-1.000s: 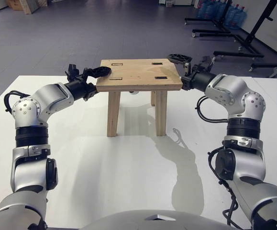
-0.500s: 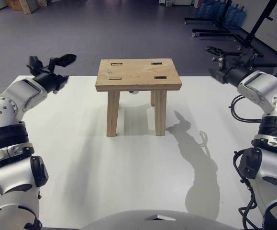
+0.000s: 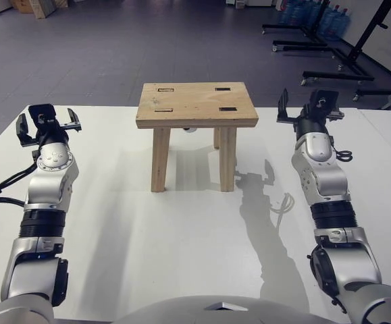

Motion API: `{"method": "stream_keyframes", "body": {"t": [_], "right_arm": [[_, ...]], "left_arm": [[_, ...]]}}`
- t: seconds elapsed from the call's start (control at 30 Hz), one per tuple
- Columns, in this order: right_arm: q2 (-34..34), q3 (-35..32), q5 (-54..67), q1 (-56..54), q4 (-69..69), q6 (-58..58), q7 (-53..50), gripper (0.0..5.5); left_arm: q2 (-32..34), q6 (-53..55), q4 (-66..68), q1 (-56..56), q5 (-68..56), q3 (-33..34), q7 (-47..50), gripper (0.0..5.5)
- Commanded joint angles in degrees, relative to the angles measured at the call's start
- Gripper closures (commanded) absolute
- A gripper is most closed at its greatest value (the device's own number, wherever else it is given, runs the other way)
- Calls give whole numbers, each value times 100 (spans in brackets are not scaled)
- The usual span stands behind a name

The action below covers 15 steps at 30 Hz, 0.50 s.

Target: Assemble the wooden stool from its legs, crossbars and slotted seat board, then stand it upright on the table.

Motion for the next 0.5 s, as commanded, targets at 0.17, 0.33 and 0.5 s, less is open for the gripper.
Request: {"method": "stream_keyframes", "body": {"t": [0.17, 0.33, 0.5], "right_arm": [[288, -650, 52, -108, 473, -321, 644, 10], [350, -731, -156, -190, 673, -421, 900, 10], [452, -877, -195, -265, 942, -564, 1035, 10]], "left_arm": [[-574, -95, -146, -58, 309, 293, -420, 12], [-647, -153, -176, -31, 553, 422, -632, 12], [-716, -218, -152, -85, 774, 498, -789, 12]]}}
